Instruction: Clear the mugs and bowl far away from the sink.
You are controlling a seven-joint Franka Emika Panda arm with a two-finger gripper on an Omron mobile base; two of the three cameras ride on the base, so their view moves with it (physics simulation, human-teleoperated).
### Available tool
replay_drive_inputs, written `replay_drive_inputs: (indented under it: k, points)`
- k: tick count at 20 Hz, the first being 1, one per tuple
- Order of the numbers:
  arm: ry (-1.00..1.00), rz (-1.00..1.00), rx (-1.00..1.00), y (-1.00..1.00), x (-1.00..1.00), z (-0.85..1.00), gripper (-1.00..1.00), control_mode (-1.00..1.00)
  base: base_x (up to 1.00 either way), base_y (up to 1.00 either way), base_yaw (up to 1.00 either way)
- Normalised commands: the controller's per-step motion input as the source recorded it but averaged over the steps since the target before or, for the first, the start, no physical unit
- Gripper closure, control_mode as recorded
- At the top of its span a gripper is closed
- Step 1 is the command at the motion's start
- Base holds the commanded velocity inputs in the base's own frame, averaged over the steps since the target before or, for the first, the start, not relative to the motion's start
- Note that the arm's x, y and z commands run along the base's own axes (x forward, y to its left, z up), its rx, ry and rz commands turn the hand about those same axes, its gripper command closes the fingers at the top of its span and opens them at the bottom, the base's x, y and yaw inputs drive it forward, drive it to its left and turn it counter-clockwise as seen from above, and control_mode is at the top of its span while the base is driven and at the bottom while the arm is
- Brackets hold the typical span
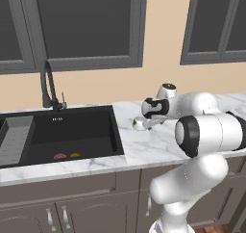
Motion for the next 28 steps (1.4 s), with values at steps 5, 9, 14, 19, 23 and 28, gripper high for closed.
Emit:
replay_drive_inputs:
  k: [5, 9, 14, 19, 23, 28]
  points:
    - [0.00, -0.01, 0.00, 0.12, 0.27, -0.27, -1.00, -1.00, 0.00, 0.00, 0.00]
    - [0.00, 0.00, 0.00, 0.08, 0.14, -0.20, -1.00, -1.00, 0.00, 0.00, 0.00]
    - [0.00, 0.00, 0.00, 0.01, 0.27, -0.18, -1.00, -1.00, 0.00, 0.00, 0.00]
    - [0.00, 0.00, 0.00, 0.06, 0.31, -0.09, -1.00, -1.00, 0.00, 0.00, 0.00]
    - [0.00, 0.00, 0.00, 0.11, 0.30, -0.11, -1.00, -1.00, 0.00, 0.00, 0.00]
    - [0.00, 0.00, 0.00, 0.07, 0.18, -0.09, -1.00, -1.00, 0.00, 0.00, 0.00]
